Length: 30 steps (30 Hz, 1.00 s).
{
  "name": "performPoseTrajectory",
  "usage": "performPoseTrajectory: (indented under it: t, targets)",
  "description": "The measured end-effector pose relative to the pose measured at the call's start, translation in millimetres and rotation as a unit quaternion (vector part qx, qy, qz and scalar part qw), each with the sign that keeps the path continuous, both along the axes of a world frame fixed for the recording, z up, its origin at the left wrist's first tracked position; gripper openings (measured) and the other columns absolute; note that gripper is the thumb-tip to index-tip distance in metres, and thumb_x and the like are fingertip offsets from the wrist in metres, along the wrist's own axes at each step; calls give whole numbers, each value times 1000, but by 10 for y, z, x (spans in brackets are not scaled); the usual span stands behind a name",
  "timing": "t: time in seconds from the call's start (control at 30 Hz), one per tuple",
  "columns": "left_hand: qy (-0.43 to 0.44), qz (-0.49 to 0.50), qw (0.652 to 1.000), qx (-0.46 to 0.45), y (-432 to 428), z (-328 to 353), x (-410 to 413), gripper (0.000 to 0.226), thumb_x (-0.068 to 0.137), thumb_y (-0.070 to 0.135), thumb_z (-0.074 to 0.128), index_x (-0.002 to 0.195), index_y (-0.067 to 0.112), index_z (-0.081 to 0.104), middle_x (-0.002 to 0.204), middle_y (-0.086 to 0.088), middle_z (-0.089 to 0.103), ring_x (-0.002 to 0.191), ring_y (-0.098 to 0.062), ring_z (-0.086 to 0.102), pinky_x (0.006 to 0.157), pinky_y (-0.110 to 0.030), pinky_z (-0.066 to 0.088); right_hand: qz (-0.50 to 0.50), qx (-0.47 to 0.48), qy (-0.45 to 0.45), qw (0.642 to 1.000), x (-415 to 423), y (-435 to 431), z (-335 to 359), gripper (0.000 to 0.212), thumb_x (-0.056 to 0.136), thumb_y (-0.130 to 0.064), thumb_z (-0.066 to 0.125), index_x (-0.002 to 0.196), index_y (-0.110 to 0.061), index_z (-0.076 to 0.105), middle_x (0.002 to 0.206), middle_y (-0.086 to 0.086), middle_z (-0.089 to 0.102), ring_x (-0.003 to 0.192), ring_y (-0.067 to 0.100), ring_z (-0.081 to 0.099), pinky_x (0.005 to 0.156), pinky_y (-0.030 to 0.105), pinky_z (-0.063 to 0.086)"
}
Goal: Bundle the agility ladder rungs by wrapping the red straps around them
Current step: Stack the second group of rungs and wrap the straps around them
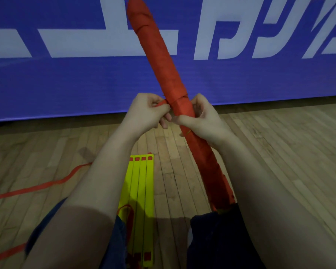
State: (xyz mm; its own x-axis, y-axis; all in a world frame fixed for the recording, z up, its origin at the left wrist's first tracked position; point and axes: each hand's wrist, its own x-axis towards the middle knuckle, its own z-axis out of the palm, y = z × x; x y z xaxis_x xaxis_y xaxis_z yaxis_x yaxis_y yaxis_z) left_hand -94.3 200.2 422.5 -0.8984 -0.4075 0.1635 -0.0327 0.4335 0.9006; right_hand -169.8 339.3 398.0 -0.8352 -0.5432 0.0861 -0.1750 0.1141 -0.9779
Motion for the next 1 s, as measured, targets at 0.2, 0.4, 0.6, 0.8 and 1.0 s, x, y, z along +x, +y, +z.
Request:
performPoseTrajectory:
  t: [0.2, 0.4, 0.6, 0.8, 1.0]
  targets:
    - [-6, 30, 999, -31, 5, -51, -45, 21, 84, 9, 54, 69, 0, 65, 45, 1, 61, 37, -9, 48, 46, -17, 38, -54, 63, 143, 986, 18, -54, -44, 41, 69, -15, 72, 90, -25, 38, 69, 4, 59, 54, 21, 51, 56, 40, 48]
    - [-6, 30, 996, 88, 125, 0, -40, 26, 84, 13, 57, 63, -1, 62, 33, 3, 49, 30, -6, 38, 36, -15, 28, -130, 236, 310, 912, 173, -76, 51, 44, 79, -30, 67, 112, -16, 42, 95, 3, 64, 90, 33, 62, 67, 37, 42]
    - [83, 91, 978, 169, 137, -67, -111, 49, 85, 42, 67, 54, 8, 52, 35, 4, 45, 31, -6, 37, 37, -16, 29, -88, 172, 312, 930, 243, -119, 25, 52, 78, -24, 68, 124, -15, 46, 114, 3, 55, 100, 26, 60, 78, 42, 49]
    - [107, 36, 957, 269, 23, -99, -72, 38, 88, 33, 65, 59, 11, 51, 44, 6, 49, 35, -5, 35, 36, -15, 25, 122, 19, 21, 992, 105, 31, 58, 72, 82, 6, 61, 134, -37, 37, 102, 10, 56, 78, 21, 59, 70, 34, 55]
    - [83, -12, 949, 306, -90, -62, -51, 22, 94, 17, 56, 74, 9, 56, 53, 5, 58, 42, -4, 45, 41, -15, 31, 125, -50, -47, 990, 93, 45, 166, 32, 99, -29, 52, 130, -35, 54, 86, 15, 66, 67, 27, 58, 62, 27, 50]
